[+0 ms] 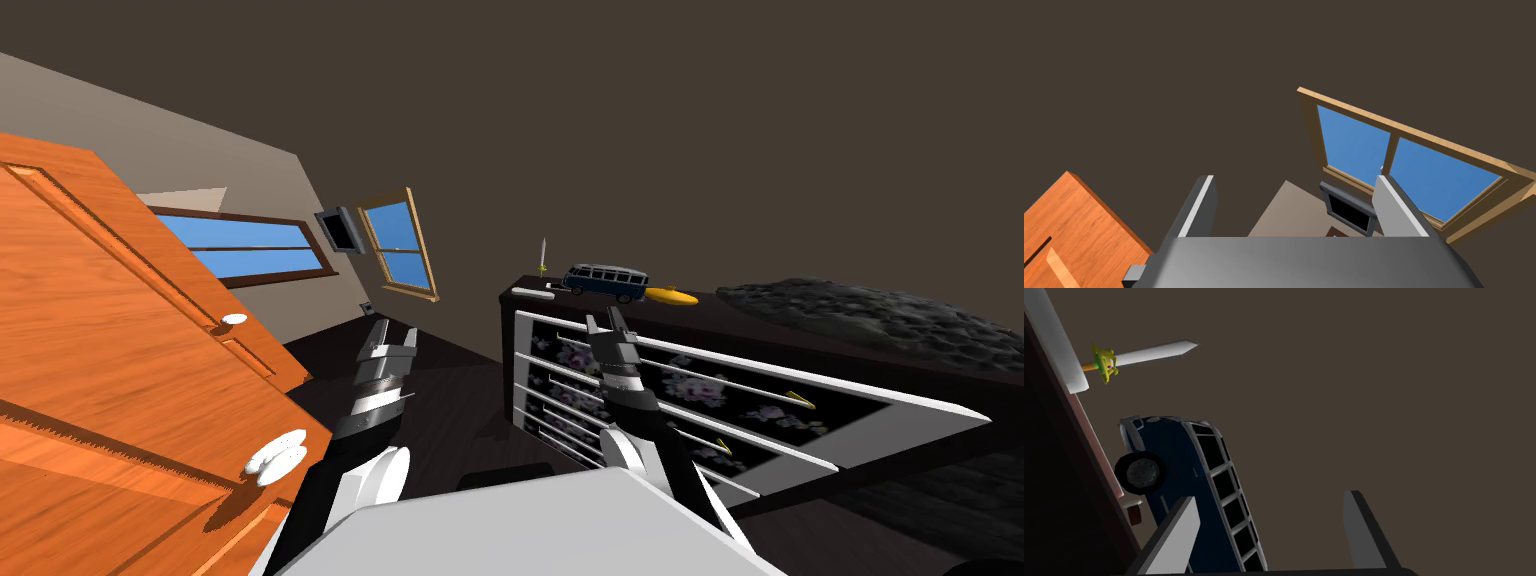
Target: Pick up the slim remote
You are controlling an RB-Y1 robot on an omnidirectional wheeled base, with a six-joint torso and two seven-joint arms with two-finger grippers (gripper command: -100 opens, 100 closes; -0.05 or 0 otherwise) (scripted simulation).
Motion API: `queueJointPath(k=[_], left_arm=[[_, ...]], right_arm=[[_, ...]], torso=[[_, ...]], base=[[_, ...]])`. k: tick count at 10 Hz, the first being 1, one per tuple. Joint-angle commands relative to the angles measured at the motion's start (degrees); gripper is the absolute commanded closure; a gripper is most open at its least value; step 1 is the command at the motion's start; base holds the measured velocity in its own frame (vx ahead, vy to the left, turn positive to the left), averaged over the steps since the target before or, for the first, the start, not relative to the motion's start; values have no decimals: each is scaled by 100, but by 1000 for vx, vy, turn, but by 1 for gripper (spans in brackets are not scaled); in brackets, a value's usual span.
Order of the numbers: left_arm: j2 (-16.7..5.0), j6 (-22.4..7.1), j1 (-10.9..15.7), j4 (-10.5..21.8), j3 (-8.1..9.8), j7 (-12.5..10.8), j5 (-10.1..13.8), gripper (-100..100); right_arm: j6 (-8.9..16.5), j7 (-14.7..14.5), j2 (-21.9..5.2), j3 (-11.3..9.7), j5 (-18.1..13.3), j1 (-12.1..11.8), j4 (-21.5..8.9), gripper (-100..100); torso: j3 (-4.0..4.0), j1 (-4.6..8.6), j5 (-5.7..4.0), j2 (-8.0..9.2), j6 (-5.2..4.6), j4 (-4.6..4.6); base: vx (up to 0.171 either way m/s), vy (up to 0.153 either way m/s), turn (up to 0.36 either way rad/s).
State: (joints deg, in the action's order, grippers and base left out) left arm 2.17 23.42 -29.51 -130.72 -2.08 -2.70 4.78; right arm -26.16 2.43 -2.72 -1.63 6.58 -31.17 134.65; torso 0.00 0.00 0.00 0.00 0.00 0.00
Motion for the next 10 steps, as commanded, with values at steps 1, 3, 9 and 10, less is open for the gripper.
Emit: queueJointPath(k=[1, 3, 9, 10], left_arm=[[0, 0, 0, 0, 0, 0, 0, 0], [1, 0, 0, 0, -1, 0, 0, 0], [1, 0, 0, 0, -1, 0, 0, 0], [0, 0, 0, 0, 0, 0, 0, 0]], right_arm=[[-179, 133, -246, 2, -68, 45, -112, -100], [-431, 320, -551, 14, -165, 110, -274, -100], [-1163, 857, -1486, 98, -449, 321, -774, -100], [-1378, 1013, -1707, 134, -533, 386, -930, -100]], torso=[[0, 0, 0, 0, 0, 0], [5, -30, 6, 9, 0, -2], [6, -25, 6, 11, 0, -2], [5, -17, 5, 9, 0, -2]], base=[[-22, 50, -62], [-29, 94, -72], [-35, 92, -55], [-28, 55, -51]])
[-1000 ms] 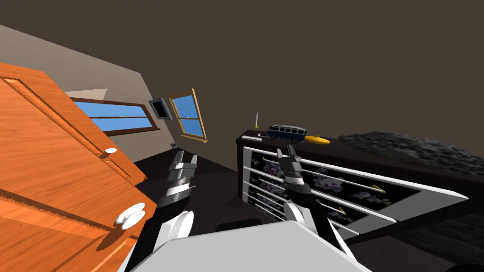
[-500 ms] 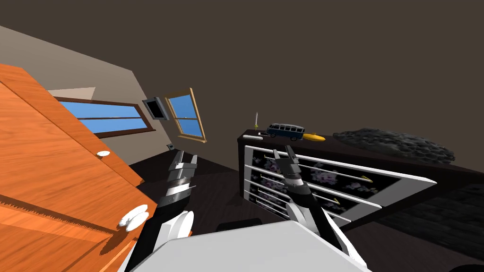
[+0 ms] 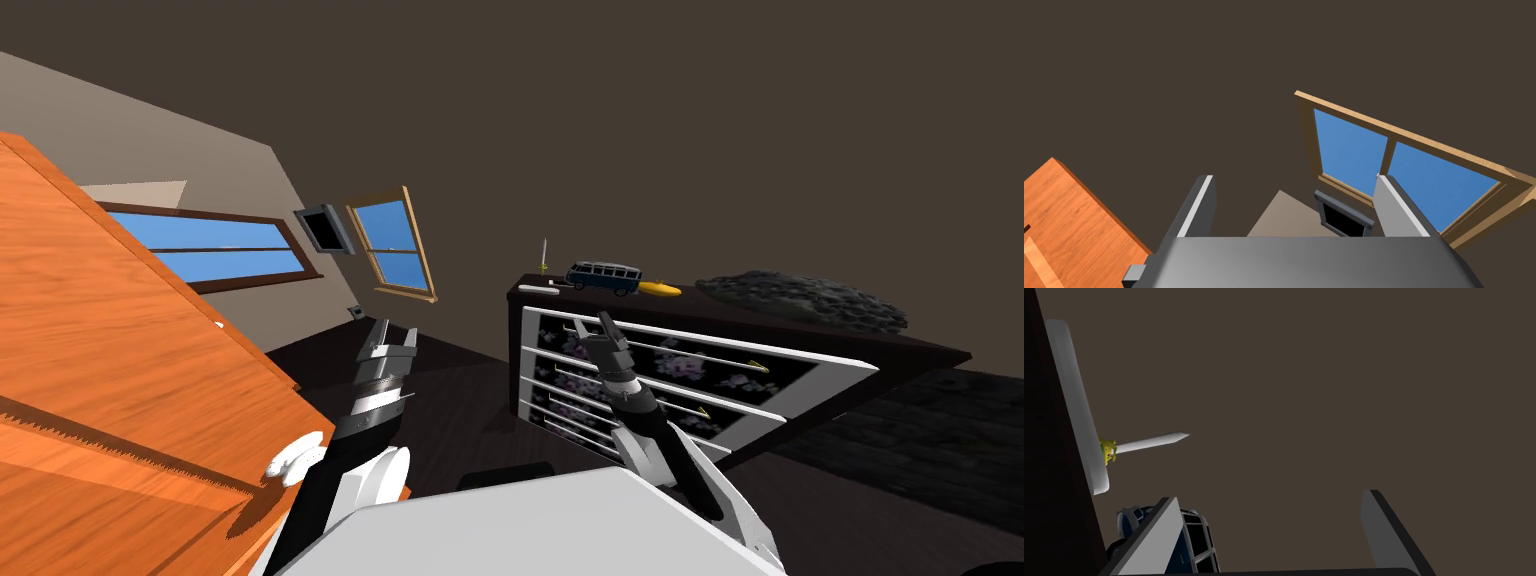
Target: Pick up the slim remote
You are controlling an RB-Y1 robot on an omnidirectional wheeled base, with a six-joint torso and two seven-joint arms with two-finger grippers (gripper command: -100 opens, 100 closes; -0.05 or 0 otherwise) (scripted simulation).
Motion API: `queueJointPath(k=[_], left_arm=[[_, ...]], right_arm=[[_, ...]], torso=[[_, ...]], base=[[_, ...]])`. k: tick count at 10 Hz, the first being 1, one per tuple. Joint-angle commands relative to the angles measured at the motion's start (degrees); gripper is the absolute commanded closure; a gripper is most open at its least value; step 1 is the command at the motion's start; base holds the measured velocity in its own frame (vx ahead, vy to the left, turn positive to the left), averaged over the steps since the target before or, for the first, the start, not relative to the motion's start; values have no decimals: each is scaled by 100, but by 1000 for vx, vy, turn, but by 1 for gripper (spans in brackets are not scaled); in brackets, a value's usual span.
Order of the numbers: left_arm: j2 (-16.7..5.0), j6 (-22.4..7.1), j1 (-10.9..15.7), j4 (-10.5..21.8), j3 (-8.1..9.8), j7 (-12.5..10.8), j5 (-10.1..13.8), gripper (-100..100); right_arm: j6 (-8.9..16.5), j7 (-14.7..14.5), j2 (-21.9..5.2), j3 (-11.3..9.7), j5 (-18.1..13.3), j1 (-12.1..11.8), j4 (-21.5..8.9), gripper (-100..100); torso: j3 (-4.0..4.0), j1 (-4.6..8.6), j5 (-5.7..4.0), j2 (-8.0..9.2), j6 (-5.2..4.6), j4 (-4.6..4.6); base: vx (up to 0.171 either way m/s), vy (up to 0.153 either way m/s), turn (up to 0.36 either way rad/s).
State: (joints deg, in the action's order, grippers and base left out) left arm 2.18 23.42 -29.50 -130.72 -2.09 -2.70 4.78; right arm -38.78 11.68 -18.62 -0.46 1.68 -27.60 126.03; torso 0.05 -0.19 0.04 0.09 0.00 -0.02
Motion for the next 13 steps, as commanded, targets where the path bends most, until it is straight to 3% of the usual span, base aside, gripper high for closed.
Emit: queueJointPath(k=[1, 2, 3, 4, 5, 6, 7, 8, 10, 13], left_arm=[[0, 0, 0, 0, 0, 0, 0, 0], [0, 0, 0, 0, 0, 0, 0, 0], [0, 0, 0, 0, 0, 0, 0, 0], [0, 0, 0, 0, 0, 0, 0, 0], [0, 0, 0, 0, 0, 0, 0, 0], [0, 0, 0, 0, 0, 0, 0, 0], [0, 0, 0, 0, 0, 0, 0, 0], [0, 0, 0, 0, 0, 0, 0, 0], [0, 0, 0, 0, 0, 0, 0, 0], [0, 0, 0, 0, 0, 0, 0, 0]], right_arm=[[-115, 89, -200, 16, -43, 29, -67, -100], [-338, 249, -415, 58, -131, 95, -234, -100], [-338, 249, -531, 58, -131, 95, -234, -100], [-564, 411, -729, 105, -222, 160, -410, -100], [-564, 411, -887, 105, -222, 160, -410, -100], [-791, 574, -1067, 158, -314, 224, -597, -100], [-791, 574, -1240, 158, -314, 224, -597, -100], [-1015, 734, -1413, 216, -409, 286, -793, -100], [-1015, 734, -1675, 216, -409, 286, -793, -100], [-1451, 1042, -2234, 350, -598, 401, -1207, -100]], torso=[[0, 0, 0, 0, 0, 0], [-1, -1, 1, -2, 1, 0], [-1, -14, 3, -1, 0, 0], [0, -10, 3, -1, 1, 0], [1, -10, 2, 1, 0, 0], [1, -5, 2, 2, 1, -1], [2, -9, 2, 3, 0, -1], [1, -6, 2, 1, 1, -1], [-1, -2, 1, -2, 1, 0], [-4, 3, 0, -8, 1, 1]], base=[[-22, 58, -31], [-25, 96, -51], [-28, 79, -30], [-34, 77, -39], [-34, 66, -26], [-39, 81, -45], [-30, 68, -24], [-29, 69, -25], [-17, 40, -12], [-14, 53, -17]])
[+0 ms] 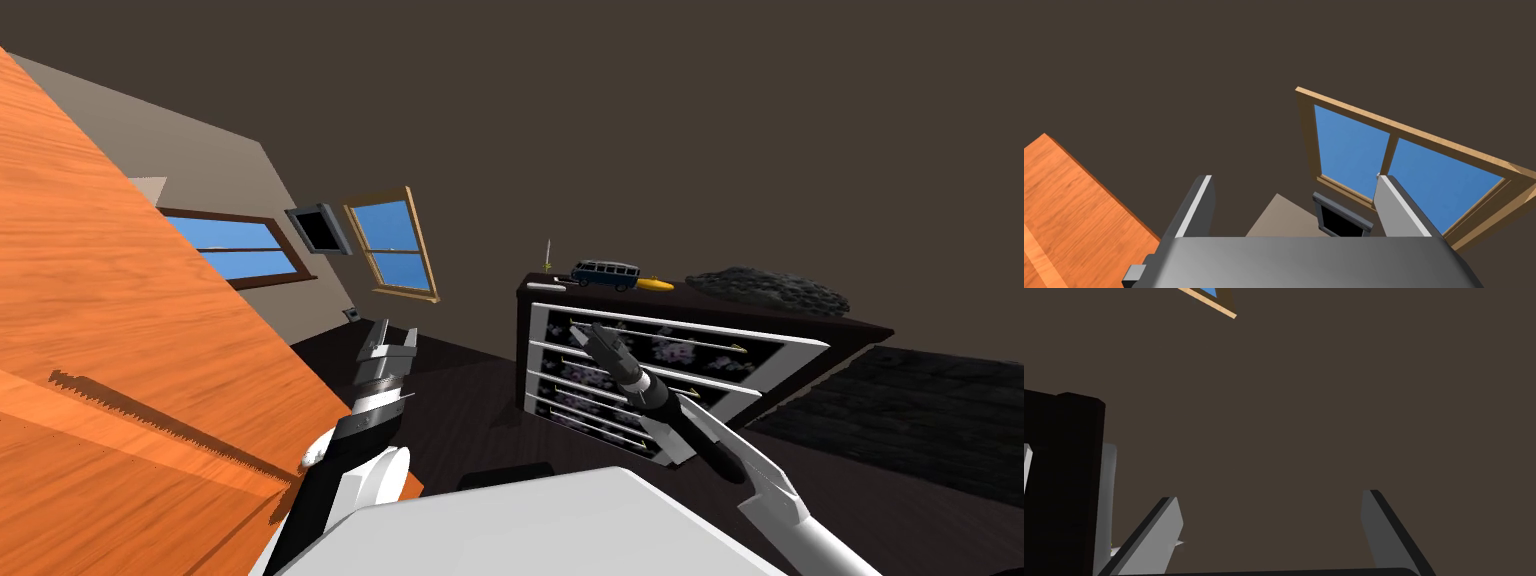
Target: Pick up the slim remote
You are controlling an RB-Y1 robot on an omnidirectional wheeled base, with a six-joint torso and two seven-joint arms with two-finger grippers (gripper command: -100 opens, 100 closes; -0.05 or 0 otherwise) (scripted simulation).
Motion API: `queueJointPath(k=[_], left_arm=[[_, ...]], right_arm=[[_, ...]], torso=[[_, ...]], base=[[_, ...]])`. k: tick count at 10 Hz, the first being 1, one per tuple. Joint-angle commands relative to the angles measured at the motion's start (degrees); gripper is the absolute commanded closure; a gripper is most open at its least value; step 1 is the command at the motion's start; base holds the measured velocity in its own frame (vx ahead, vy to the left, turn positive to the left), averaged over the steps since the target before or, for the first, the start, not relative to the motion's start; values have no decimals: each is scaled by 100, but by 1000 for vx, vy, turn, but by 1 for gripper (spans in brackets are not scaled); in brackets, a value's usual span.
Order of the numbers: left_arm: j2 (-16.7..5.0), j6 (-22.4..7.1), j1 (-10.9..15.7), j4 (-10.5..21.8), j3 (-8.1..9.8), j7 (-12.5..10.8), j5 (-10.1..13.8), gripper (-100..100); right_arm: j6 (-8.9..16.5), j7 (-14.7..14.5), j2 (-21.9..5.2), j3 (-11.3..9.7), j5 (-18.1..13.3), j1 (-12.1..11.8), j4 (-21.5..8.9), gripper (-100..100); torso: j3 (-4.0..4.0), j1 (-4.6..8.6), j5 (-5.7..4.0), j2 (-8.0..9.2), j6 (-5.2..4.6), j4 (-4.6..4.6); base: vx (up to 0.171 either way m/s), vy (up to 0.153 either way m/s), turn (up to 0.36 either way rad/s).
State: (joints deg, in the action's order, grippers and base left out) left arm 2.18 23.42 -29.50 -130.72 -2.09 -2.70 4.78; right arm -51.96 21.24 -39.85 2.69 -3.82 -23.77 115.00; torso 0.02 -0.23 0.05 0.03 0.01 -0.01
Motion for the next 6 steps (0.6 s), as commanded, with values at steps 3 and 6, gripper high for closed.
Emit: queueJointPath(k=[3, 6], left_arm=[[0, 0, 0, 0, 0, 0, 0, 0], [0, 0, 0, 0, 0, 0, 0, 0]], right_arm=[[-340, 232, -621, 109, -142, 68, -319, -100], [-538, 369, -1108, 187, -236, 113, -535, -100]], torso=[[1, 10, -1, 1, 0, -1], [-2, 15, -3, -4, 0, 0]], base=[[-21, 46, -6], [-10, 32, -1]])
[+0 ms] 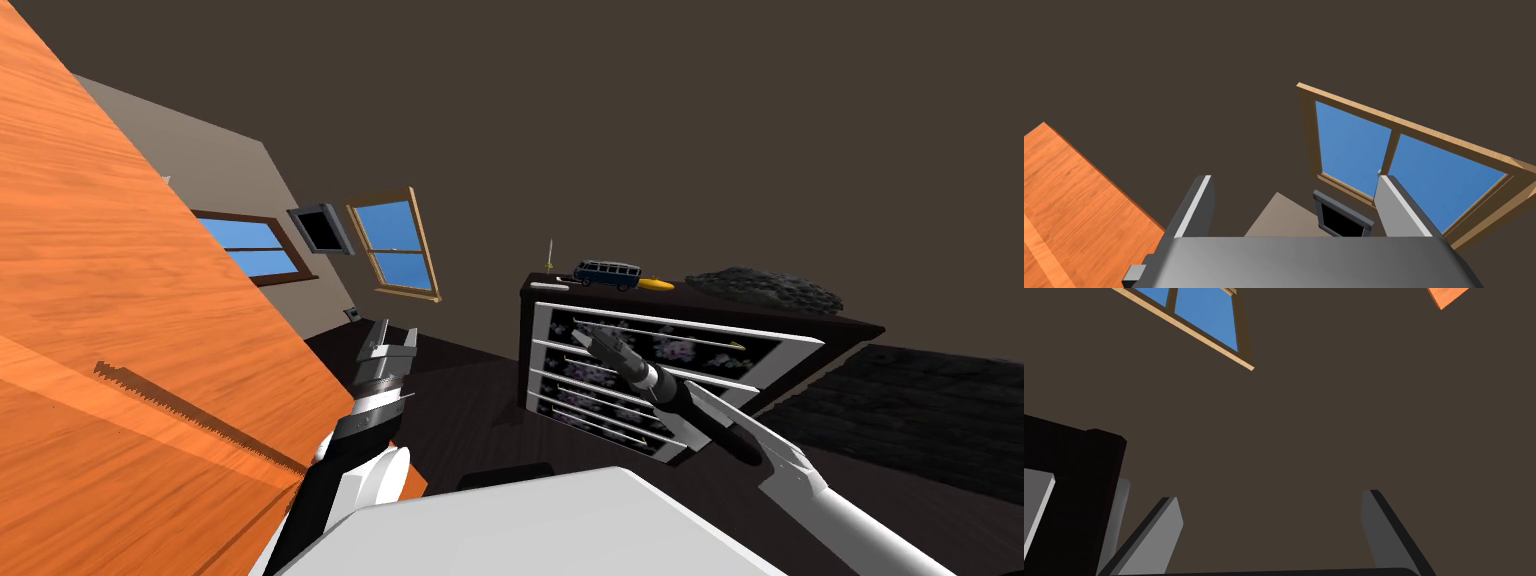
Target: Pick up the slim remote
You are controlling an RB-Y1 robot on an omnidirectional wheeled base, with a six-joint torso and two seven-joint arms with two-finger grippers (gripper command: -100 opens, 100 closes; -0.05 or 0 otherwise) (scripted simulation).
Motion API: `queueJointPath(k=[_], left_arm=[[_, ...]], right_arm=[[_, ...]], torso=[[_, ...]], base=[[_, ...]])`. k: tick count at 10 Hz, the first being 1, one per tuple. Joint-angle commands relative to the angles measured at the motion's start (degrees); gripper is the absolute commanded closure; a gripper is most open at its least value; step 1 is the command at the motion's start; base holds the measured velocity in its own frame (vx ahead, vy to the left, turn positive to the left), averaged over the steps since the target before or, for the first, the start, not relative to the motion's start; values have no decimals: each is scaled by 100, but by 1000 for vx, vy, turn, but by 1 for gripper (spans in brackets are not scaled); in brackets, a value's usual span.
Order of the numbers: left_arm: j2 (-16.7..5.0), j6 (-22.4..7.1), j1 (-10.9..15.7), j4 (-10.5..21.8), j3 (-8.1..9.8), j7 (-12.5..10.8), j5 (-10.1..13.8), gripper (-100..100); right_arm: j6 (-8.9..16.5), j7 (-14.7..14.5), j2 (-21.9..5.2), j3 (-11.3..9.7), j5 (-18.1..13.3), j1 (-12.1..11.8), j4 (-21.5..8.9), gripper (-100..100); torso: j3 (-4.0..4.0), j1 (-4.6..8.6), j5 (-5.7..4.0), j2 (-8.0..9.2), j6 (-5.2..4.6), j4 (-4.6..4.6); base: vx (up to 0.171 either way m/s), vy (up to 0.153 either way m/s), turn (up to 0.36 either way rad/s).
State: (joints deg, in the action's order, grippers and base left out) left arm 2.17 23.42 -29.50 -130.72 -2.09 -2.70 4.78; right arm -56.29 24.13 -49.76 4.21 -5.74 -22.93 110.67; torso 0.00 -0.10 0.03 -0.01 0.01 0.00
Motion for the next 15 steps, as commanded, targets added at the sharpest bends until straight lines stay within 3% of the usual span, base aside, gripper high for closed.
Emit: queueJointPath(k=[1, 2, 3, 5, 6, 8, 9, 11, 12, 14, 15], left_arm=[[0, 0, 0, 0, 0, 0, 0, 0], [0, 0, 0, 0, 0, 0, 0, 0], [0, 0, 0, 0, 0, 0, 0, 0], [0, 0, 0, 0, 0, 0, 0, 0], [0, 0, 0, 0, 0, 0, 0, 0], [0, 0, 0, 0, 0, 0, 0, 0], [0, 0, 0, 0, 0, 0, 0, 0], [0, 0, 0, 0, 0, 0, 0, 0], [0, 0, 0, 0, 0, 0, 0, 0], [0, 0, 0, 0, 0, 0, 0, 0], [0, 0, 0, 0, 0, 0, 0, 0]], right_arm=[[-105, 80, -286, 36, -43, 29, -102, -100], [-105, 80, -404, 36, -43, 29, -102, -100], [-293, 209, -605, 116, -136, 67, -319, -100], [-293, 209, -910, 116, -136, 67, -319, -100], [-469, 330, -1105, 199, -226, 95, -535, -100], [-469, 330, -1428, 199, -226, 95, -535, -100], [-634, 441, -1616, 282, -314, 116, -748, -100], [-634, 441, -1956, 282, -314, 116, -748, -100], [-785, 542, -2134, 366, -400, 128, -958, -100], [-785, 542, -2478, 366, -400, 128, -958, -100], [-924, 632, -2654, 450, -483, 131, -1165, -100]], torso=[[0, 0, 0, 0, 0, 0], [0, -3, 1, 0, 0, 0], [0, 1, 0, -1, 0, 0], [0, -1, 1, 0, 0, 0], [-1, 3, 0, -2, 0, 0], [-2, -1, 1, -3, 0, 1], [-1, 3, 0, -3, 0, 1], [-3, 0, 0, -6, 0, 1], [-3, 5, -1, -5, 0, 1], [-4, 4, -1, -6, 0, 1], [-3, 6, -1, -6, 0, 1]], base=[[-9, 41, -2], [-5, 24, -2], [-7, 34, 12], [-5, 24, 1], [3, 30, 20], [-1, 26, 3], [4, 30, 29], [5, 19, 5], [6, 17, 34], [7, 14, 8], [12, 16, 40]])
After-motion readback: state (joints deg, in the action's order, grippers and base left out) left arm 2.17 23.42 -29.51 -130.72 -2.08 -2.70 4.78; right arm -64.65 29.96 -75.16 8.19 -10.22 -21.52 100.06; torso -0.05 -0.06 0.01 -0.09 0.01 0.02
